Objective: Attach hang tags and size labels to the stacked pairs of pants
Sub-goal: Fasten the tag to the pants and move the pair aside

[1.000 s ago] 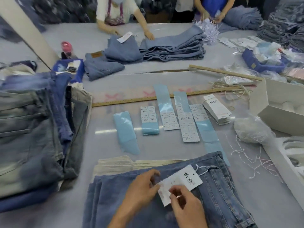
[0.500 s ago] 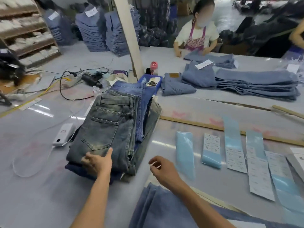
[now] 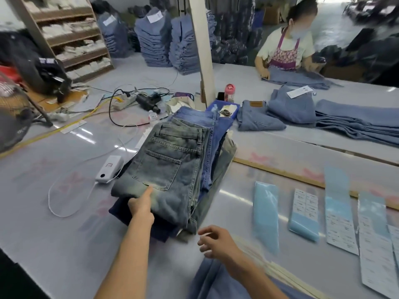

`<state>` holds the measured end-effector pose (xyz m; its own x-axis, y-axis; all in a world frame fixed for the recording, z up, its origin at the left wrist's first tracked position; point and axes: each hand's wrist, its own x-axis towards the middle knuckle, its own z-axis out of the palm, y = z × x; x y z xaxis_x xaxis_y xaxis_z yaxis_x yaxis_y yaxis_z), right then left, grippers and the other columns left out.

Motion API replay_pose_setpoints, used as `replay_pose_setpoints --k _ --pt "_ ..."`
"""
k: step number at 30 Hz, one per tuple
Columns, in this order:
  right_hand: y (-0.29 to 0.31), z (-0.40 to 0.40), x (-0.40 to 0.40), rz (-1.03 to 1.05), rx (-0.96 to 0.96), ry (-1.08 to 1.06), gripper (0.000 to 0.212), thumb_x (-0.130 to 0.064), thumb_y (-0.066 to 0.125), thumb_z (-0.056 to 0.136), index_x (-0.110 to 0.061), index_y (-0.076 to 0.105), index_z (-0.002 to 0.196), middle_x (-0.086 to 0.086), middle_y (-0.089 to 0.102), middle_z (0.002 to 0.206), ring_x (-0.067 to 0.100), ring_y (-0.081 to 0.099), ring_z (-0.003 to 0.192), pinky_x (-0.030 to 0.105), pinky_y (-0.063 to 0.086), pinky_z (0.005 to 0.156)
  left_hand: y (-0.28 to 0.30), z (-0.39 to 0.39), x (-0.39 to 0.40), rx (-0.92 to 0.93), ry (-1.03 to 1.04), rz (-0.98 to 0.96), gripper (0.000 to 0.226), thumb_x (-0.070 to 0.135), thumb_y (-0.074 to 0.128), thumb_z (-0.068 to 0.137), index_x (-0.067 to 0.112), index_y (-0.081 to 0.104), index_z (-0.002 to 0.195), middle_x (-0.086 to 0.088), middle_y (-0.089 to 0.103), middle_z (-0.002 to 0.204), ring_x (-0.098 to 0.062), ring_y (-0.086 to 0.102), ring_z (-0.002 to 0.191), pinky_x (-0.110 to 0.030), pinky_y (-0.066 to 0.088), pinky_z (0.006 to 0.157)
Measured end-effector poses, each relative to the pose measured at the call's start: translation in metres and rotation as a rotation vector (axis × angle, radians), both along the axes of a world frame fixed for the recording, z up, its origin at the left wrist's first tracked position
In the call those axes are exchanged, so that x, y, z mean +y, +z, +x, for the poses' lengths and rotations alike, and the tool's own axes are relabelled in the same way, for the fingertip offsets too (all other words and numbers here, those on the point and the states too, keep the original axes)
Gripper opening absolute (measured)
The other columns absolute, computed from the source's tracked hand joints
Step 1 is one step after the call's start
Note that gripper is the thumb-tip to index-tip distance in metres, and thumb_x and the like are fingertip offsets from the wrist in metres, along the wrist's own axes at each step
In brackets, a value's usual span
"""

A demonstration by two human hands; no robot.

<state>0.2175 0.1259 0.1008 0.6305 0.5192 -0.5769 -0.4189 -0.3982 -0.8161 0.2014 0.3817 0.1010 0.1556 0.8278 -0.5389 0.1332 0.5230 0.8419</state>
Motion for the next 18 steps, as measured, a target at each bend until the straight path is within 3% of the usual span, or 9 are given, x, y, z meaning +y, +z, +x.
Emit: replay_pose_setpoints --k 2,5,8,10,11,12,14,16,18 --pt "-0.001 -0.002 -0.001 0.045 0.053 -0.053 0.016 -0.002 0.057 0.096 -0.001 0.066 0.109 0.01 0.068 0.081 0.016 0.06 0.063 0.024 0.046 0.058 0.025 0.01 -0.012 0.042 -0.001 0.139 0.044 0.016 0.069 0.09 -0.005 0.058 0.127 -0.018 0.066 0.128 -0.028 0.063 0.1 -0.034 0.049 0.085" --pt "-0.004 -0.003 -0.003 0.165 0.164 -0.133 0.016 -0.016 0.063 0.098 -0.005 0.067 0.11 0.009 0.072 0.084 0.018 0.067 0.07 0.026 0.052 0.063 0.084 0.017 -0.036 0.037 -0.019 0.36 0.031 0.013 0.058 0.095 -0.003 0.058 0.121 -0.018 0.067 0.12 -0.035 0.064 0.109 -0.033 0.05 0.086" --pt "0.002 -0.001 0.002 0.329 0.357 -0.319 0.039 -0.039 0.057 0.101 -0.005 0.065 0.118 0.016 0.073 0.102 0.027 0.072 0.091 0.038 0.057 0.082 0.142 0.0 -0.065 -0.247 -0.039 0.431 0.016 0.011 0.064 0.093 0.013 0.059 0.109 0.002 0.069 0.098 -0.016 0.072 0.094 -0.024 0.054 0.075" --pt "0.011 0.002 0.005 0.395 0.497 -0.398 0.058 -0.054 0.047 0.102 -0.003 0.061 0.126 0.025 0.068 0.122 0.038 0.067 0.114 0.05 0.051 0.103 0.166 -0.027 -0.084 -0.457 -0.046 0.355 0.023 0.009 0.068 0.091 0.02 0.063 0.112 0.004 0.074 0.097 -0.006 0.074 0.082 -0.021 0.058 0.067" --pt "0.017 0.004 0.006 0.396 0.492 -0.407 0.061 -0.055 0.043 0.103 -0.002 0.061 0.127 0.027 0.065 0.128 0.039 0.065 0.118 0.052 0.049 0.105 0.17 -0.044 -0.091 -0.524 -0.071 0.297 0.028 0.008 0.07 0.09 0.018 0.066 0.116 0.0 0.077 0.098 -0.01 0.076 0.082 -0.025 0.06 0.066" --pt "0.023 0.004 0.001 0.356 0.401 -0.375 0.053 -0.048 0.04 0.107 -0.003 0.061 0.125 0.025 0.065 0.126 0.033 0.07 0.112 0.047 0.055 0.099 0.169 -0.062 -0.098 -0.556 -0.115 0.236 0.031 0.008 0.072 0.088 0.016 0.068 0.118 -0.003 0.078 0.097 -0.015 0.076 0.081 -0.029 0.061 0.064" --pt "0.03 0.012 -0.015 0.525 0.49 -0.442 0.025 -0.019 0.041 0.109 -0.013 0.065 0.108 0.011 0.071 0.11 0.014 0.076 0.086 0.027 0.062 0.07 0.151 -0.099 -0.113 -0.541 -0.218 0.133 0.032 0.008 0.076 0.079 0.008 0.072 0.111 -0.008 0.078 0.089 -0.021 0.075 0.072 -0.031 0.06 0.056" --pt "0.046 0.024 -0.037 0.688 0.47 -0.458 0.037 -0.018 0.044 0.107 -0.02 0.074 0.086 0.004 0.077 0.085 0.014 0.075 0.073 0.021 0.057 0.054 0.125 -0.126 -0.129 -0.497 -0.296 0.078 0.037 0.007 0.076 0.071 0.002 0.071 0.107 -0.013 0.078 0.088 -0.022 0.075 0.069 -0.029 0.059 0.054" --pt "0.073 0.039 -0.066 0.744 0.26 -0.522 0.061 -0.039 0.037 0.106 -0.012 0.081 0.073 0.007 0.077 0.075 0.02 0.075 0.067 0.027 0.059 0.054 0.101 -0.141 -0.14 -0.464 -0.315 0.052 0.037 -0.003 0.071 0.073 0.002 0.068 0.11 -0.013 0.078 0.091 -0.021 0.076 0.073 -0.026 0.06 0.057"
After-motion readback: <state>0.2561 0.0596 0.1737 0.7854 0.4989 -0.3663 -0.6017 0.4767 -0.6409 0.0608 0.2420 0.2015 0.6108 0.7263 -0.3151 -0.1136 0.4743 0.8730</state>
